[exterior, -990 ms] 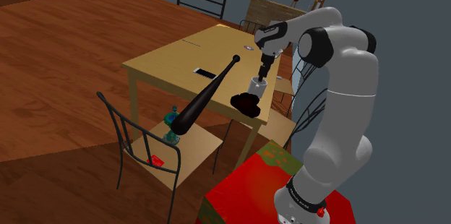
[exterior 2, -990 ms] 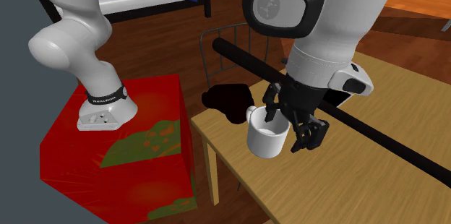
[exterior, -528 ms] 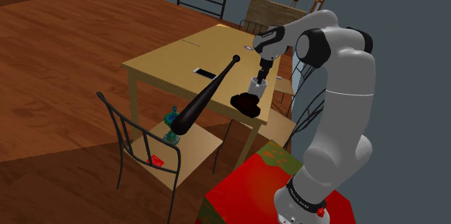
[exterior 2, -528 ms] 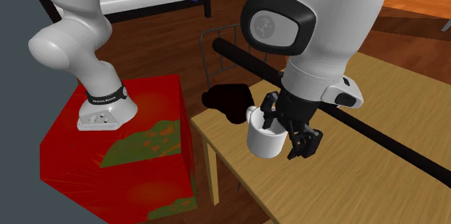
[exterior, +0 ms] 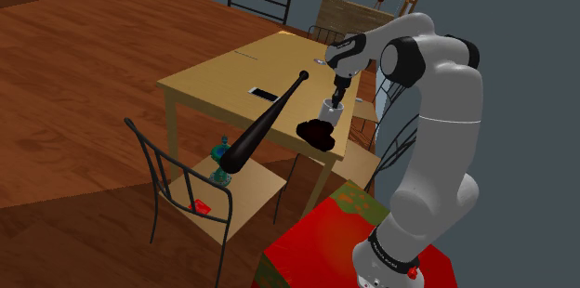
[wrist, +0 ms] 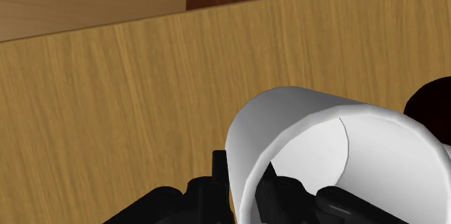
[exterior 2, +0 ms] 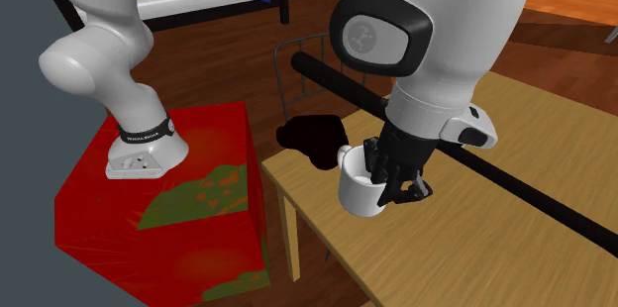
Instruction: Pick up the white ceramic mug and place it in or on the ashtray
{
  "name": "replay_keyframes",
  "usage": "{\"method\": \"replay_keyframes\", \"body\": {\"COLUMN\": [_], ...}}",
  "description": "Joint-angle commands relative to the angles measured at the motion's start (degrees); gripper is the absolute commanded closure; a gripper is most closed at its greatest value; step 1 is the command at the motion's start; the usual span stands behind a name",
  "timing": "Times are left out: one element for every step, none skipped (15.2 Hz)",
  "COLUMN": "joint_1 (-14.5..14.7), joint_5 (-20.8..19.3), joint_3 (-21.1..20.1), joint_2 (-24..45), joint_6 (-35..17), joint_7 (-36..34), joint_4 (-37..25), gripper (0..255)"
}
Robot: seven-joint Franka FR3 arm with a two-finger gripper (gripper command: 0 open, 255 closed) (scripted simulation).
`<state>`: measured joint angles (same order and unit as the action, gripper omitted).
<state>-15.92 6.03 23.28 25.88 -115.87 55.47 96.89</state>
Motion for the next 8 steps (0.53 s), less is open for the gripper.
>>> {"method": "replay_keyframes", "body": {"joint_1": [0.0,0.0,0.0,0.0,0.0,0.0,0.0,0.05], "joint_5": [0.0,0.0,0.0,0.0,0.0,0.0,0.0,-0.14], "joint_3": [0.0,0.0,0.0,0.0,0.0,0.0,0.0,0.07], "joint_2": [0.0,0.0,0.0,0.0,0.0,0.0,0.0,-0.33], "joint_6": [0.0,0.0,0.0,0.0,0.0,0.0,-0.01,0.61], "joint_7": [0.0,0.0,0.0,0.0,0.0,0.0,0.0,-0.05], "joint_4": [0.0,0.0,0.0,0.0,0.0,0.0,0.01,-0.3], "gripper": [255,255,255,255,255,255,255,255]}}
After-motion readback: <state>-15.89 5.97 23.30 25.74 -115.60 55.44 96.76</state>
